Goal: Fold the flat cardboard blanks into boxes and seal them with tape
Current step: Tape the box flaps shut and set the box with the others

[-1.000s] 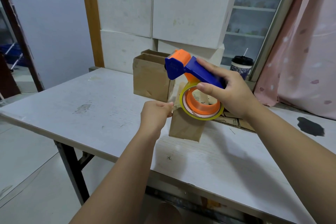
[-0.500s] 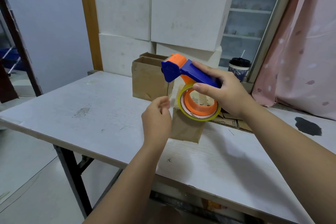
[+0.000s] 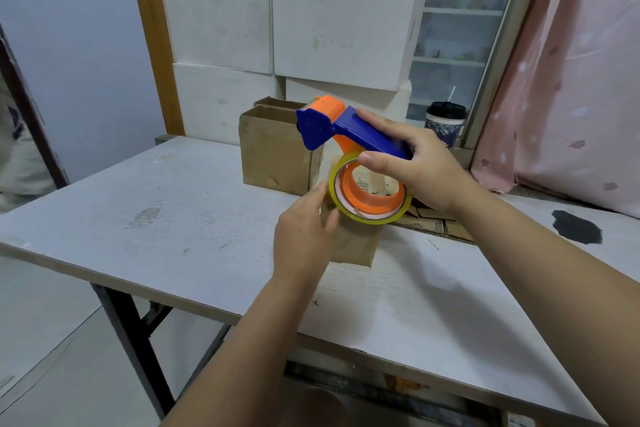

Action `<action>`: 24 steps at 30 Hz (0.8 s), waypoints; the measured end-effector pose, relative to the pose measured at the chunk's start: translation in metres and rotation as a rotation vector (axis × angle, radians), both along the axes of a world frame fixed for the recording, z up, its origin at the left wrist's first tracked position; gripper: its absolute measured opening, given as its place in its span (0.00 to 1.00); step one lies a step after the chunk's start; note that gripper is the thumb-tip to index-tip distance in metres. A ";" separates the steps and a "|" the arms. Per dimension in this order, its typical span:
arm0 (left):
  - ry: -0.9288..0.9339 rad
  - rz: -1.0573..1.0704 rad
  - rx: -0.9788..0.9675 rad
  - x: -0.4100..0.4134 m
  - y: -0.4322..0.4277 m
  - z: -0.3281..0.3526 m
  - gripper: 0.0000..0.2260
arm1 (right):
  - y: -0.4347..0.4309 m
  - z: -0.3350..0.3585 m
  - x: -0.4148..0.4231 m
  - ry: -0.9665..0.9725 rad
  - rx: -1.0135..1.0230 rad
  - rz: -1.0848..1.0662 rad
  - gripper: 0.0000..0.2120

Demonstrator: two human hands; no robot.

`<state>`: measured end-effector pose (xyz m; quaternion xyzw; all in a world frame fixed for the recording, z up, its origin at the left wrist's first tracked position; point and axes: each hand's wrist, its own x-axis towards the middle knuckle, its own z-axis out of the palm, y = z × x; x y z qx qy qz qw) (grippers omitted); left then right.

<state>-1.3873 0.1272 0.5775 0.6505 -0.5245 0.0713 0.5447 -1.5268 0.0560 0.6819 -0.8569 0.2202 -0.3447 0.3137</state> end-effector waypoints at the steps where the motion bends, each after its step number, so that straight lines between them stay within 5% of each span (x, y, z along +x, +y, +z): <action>1: -0.041 -0.001 -0.010 0.002 -0.001 -0.001 0.14 | 0.000 0.000 -0.001 0.005 -0.005 0.004 0.31; 10: -0.379 0.012 -0.120 0.012 -0.005 -0.006 0.15 | -0.005 -0.005 -0.013 -0.001 -0.035 -0.017 0.29; 18: -0.331 0.074 -0.136 0.007 -0.014 -0.018 0.08 | -0.001 -0.039 -0.016 -0.313 0.046 -0.041 0.33; 24: -0.212 0.017 -0.099 0.003 -0.014 -0.018 0.10 | -0.010 -0.030 -0.013 -0.230 0.054 -0.006 0.32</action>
